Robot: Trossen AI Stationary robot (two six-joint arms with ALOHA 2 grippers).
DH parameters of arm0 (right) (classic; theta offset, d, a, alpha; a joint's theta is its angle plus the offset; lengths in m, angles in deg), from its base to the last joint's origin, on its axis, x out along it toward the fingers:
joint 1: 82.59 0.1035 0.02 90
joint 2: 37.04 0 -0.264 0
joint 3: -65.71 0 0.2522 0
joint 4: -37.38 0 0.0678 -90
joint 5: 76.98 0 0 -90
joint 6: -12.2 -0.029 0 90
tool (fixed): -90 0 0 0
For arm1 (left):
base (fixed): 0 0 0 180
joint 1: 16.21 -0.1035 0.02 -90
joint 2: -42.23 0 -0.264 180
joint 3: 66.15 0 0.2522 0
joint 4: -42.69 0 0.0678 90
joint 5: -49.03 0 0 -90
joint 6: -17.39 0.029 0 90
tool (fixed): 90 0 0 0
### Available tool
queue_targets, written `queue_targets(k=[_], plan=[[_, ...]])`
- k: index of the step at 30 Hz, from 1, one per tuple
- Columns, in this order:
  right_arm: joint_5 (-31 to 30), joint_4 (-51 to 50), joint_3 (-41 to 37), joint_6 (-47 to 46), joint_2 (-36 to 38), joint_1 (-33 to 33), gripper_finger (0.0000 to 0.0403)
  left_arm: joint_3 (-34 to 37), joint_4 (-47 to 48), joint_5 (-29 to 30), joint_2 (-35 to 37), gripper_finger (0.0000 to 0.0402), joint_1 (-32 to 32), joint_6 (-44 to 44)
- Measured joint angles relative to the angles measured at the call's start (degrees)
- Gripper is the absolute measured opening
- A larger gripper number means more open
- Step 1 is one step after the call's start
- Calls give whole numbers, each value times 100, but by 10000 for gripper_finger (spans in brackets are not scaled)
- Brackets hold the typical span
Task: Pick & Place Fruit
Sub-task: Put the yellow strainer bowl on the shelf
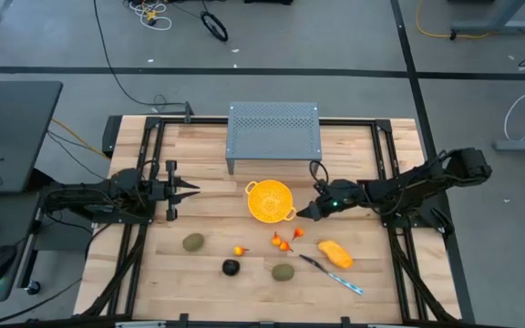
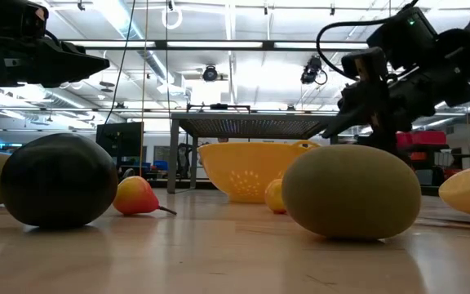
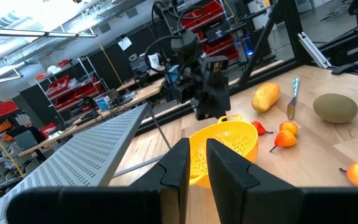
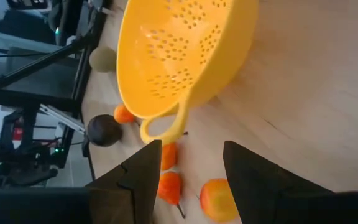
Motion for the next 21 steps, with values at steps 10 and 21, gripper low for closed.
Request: queue_targets(k=[10,21], plan=[[-34,277,-50,31,2,-36,184,0,0,-2,-1,64,-1,1],[3,280,-50,115,2,-267,184,0,0,-1,0,64,1,1]])
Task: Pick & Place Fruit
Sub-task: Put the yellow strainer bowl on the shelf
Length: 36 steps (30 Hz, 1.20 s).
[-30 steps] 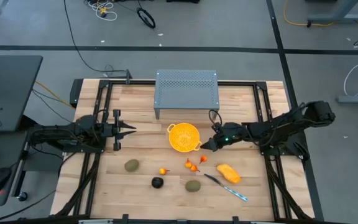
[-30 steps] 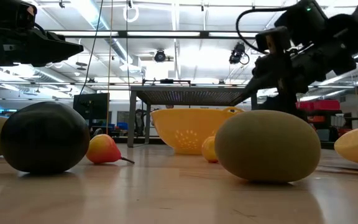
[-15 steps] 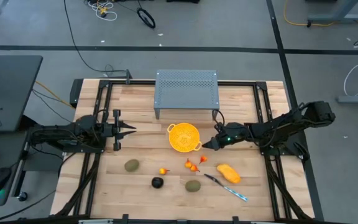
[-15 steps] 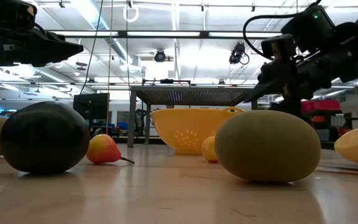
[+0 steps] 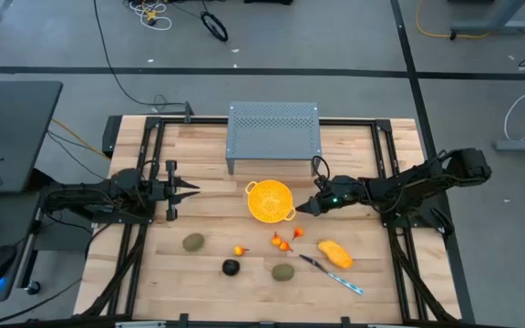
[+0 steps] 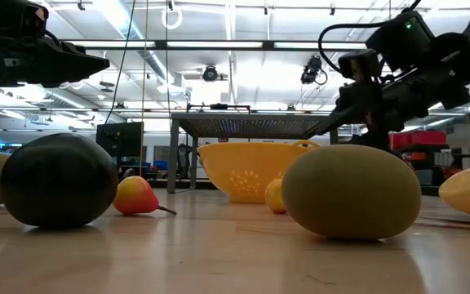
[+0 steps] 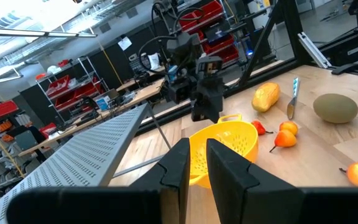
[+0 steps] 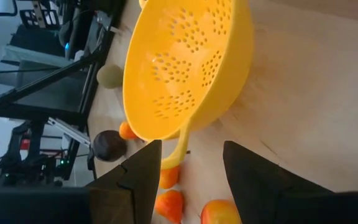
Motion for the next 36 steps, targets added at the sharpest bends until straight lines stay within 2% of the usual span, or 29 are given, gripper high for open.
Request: queue_targets(k=[18,36], plan=[[18,0,1,148,0,-118,184,0,0,0,-1,64,-1,-1],[262,771,1,37,-629,-118,183,-1,0,1,0,64,-1,0]])
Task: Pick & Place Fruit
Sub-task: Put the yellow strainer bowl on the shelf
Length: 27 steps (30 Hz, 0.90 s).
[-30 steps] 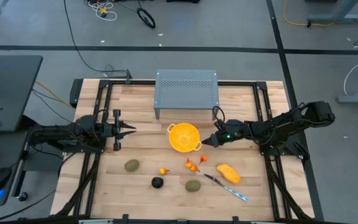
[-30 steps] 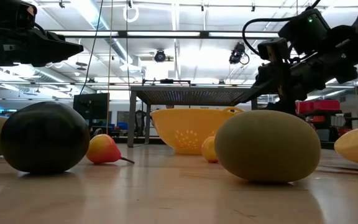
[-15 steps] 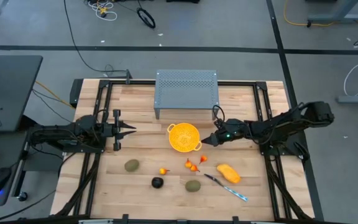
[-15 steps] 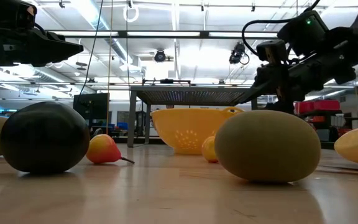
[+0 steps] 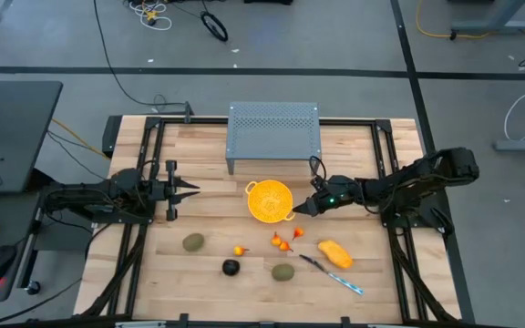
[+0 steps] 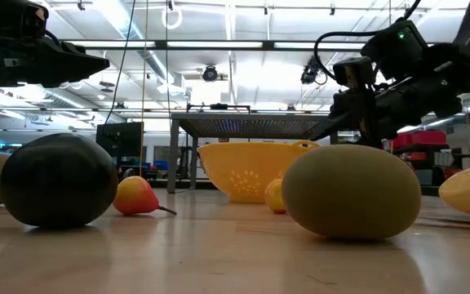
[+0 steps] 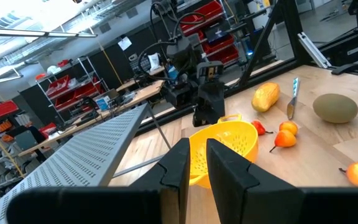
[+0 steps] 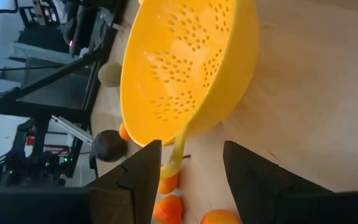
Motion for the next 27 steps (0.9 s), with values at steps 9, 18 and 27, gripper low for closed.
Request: queue_targets(k=[9,18,27], plan=[[103,392,2,-59,-200,11,183,0,0,-1,-2,64,1,0],[401,428,2,-74,-202,26,179,1,0,-2,-2,64,2,0],[396,327,2,-87,-202,26,157,0,0,-2,-1,64,1,0]])
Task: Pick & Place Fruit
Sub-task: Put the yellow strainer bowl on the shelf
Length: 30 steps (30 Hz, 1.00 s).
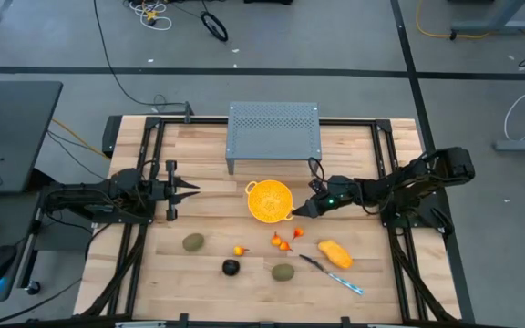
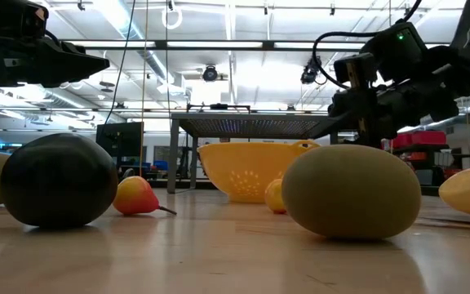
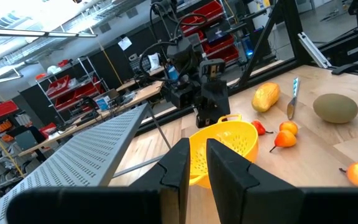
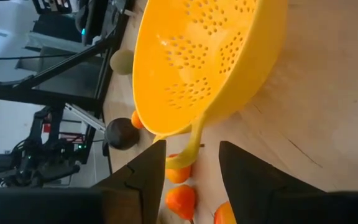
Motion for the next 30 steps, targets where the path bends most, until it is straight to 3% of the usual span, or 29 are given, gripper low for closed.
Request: queue_targets(k=[13,30], plan=[[-65,33,0,-90,0,-7,124,1,0,0,-1,64,-1,-1],[-103,62,0,-172,0,-15,110,0,0,1,1,64,1,-1]])
